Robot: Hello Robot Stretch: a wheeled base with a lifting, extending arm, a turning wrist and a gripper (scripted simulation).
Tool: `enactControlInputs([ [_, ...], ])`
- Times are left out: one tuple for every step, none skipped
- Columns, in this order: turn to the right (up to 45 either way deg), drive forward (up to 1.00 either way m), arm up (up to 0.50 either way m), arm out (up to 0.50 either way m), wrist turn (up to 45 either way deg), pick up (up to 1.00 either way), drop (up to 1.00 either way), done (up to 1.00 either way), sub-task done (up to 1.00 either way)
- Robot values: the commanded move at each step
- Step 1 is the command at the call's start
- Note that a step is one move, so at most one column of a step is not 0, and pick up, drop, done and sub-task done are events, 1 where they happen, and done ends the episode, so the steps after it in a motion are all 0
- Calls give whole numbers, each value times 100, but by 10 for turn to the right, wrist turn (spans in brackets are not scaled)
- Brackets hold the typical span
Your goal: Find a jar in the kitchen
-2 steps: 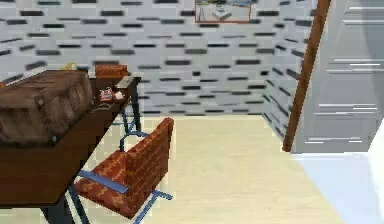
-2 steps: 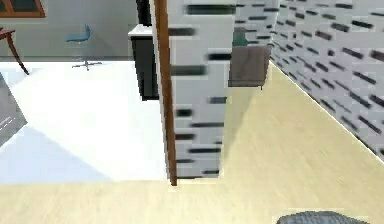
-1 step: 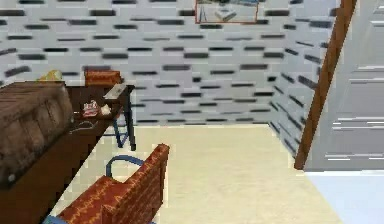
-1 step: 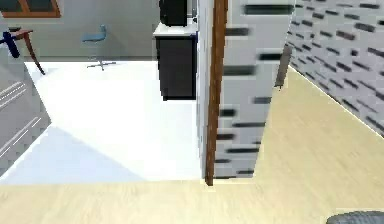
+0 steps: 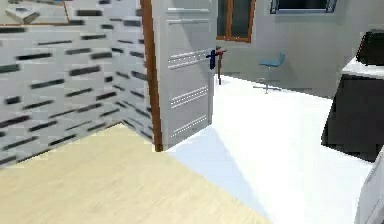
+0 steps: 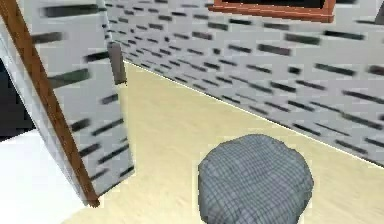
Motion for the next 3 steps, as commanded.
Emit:
enactControlInputs([
  [240,0,0,0,0,0,0,0,0],
  [0,95,0,0,0,0,0,0,0],
  [-90,0,0,0,0,0,0,0,0],
])
